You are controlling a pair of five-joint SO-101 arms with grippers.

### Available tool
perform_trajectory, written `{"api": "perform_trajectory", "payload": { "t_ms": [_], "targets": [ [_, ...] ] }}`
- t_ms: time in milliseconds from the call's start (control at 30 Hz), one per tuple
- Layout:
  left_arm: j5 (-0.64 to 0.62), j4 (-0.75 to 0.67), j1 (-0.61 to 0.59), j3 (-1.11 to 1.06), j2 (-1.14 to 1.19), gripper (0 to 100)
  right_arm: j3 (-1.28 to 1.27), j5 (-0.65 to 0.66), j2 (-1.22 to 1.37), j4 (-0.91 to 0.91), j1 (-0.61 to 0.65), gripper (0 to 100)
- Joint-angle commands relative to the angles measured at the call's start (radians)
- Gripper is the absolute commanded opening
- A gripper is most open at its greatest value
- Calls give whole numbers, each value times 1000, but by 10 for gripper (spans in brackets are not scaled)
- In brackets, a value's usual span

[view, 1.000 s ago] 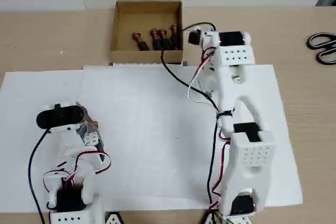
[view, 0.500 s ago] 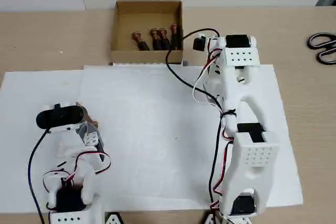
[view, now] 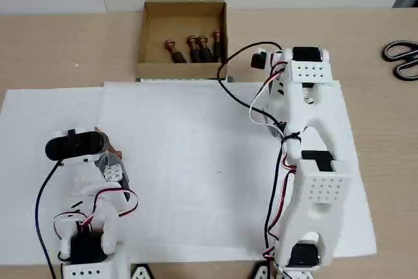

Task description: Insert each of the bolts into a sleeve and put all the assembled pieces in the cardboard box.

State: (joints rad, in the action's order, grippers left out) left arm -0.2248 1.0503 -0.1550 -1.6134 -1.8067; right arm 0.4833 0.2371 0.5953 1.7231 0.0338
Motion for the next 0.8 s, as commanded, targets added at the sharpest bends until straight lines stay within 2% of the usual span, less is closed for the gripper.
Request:
{"api": "perform_trajectory", "payload": {
  "t_ms": [0, 367, 567, 767],
  "targets": [
    [8, -21, -5, 42, -11, 6, 5, 23, -1, -30, -5, 219],
    [8, -21, -5, 42, -11, 6, 6, 52, 131, -87, -4, 214],
    [8, -21, -5, 41, -11, 6, 9, 54, 140, -111, -5, 102],
    [8, -21, -5, 39, -11, 6, 9, 51, 147, -111, -8, 48]
  ]
}}
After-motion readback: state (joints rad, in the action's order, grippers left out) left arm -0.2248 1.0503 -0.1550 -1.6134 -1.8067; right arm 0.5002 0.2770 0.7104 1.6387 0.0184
